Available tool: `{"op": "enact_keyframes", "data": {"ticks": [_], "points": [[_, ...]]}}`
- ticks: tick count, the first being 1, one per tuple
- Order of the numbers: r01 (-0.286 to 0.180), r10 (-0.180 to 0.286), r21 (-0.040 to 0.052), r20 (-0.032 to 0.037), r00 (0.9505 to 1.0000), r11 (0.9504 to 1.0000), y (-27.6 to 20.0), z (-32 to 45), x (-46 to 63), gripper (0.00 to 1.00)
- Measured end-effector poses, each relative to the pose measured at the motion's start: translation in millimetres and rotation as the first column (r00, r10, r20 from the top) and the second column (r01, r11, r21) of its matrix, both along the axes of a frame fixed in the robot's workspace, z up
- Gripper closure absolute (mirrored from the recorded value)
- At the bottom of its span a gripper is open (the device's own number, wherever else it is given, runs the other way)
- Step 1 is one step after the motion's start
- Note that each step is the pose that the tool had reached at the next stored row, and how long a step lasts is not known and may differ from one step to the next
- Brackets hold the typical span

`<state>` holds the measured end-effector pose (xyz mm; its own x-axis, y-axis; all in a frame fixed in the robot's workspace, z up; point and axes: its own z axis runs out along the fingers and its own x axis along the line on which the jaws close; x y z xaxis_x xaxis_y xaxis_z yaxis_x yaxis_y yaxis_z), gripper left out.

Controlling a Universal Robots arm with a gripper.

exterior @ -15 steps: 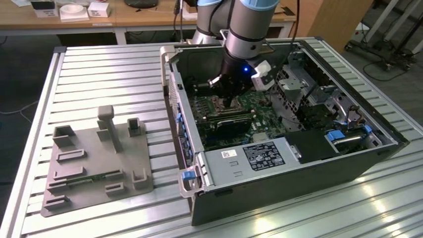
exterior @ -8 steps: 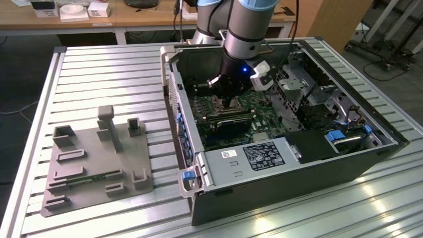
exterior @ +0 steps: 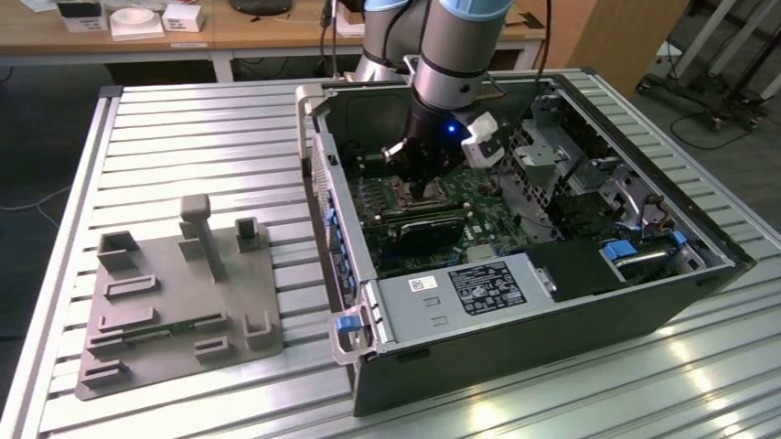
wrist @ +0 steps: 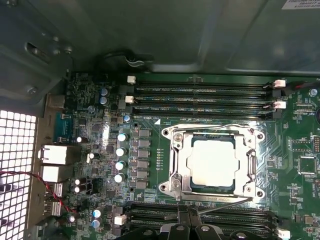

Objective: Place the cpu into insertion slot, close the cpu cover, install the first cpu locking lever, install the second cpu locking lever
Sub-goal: 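Install the second cpu locking lever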

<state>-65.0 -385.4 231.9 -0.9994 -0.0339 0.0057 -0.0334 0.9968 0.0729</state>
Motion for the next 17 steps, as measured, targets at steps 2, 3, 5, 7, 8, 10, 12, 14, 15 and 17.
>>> {"op": "enact_keyframes", "data": {"ticks": [2, 3, 5, 7, 8, 10, 12, 14, 15, 17], "points": [[0.000, 0.000, 0.0001, -0.0013, 1.0000, 1.0000, 0.1, -1.6, 0.1, 0.89], [0.000, 0.000, -0.0001, -0.0029, 1.0000, 1.0000, 0.0, -2.6, 0.1, 0.89], [0.000, 0.000, -0.0001, -0.0061, 1.0000, 1.0000, 0.0, -4.7, 0.0, 0.89], [0.000, 0.000, -0.0001, -0.0074, 1.0000, 1.0000, 0.0, -6.2, -0.4, 0.89], [0.000, 0.000, -0.0001, -0.0077, 1.0000, 1.0000, 0.0, -6.8, -1.0, 0.89], [0.000, 0.000, 0.0000, -0.0082, 1.0000, 1.0000, 0.0, -8.2, -2.6, 0.89], [0.000, 0.000, -0.0001, -0.0090, 1.0000, 1.0000, 0.0, -9.9, -4.5, 0.89], [0.000, 0.000, -0.0001, -0.0100, 0.9999, 1.0000, 0.0, -11.9, -5.7, 0.89], [0.000, 0.000, -0.0001, -0.0106, 0.9999, 1.0000, 0.0, -12.7, -5.9, 0.89], [0.000, 0.000, -0.0001, -0.0111, 0.9999, 1.0000, 0.0, -14.2, -6.4, 0.89]]}}
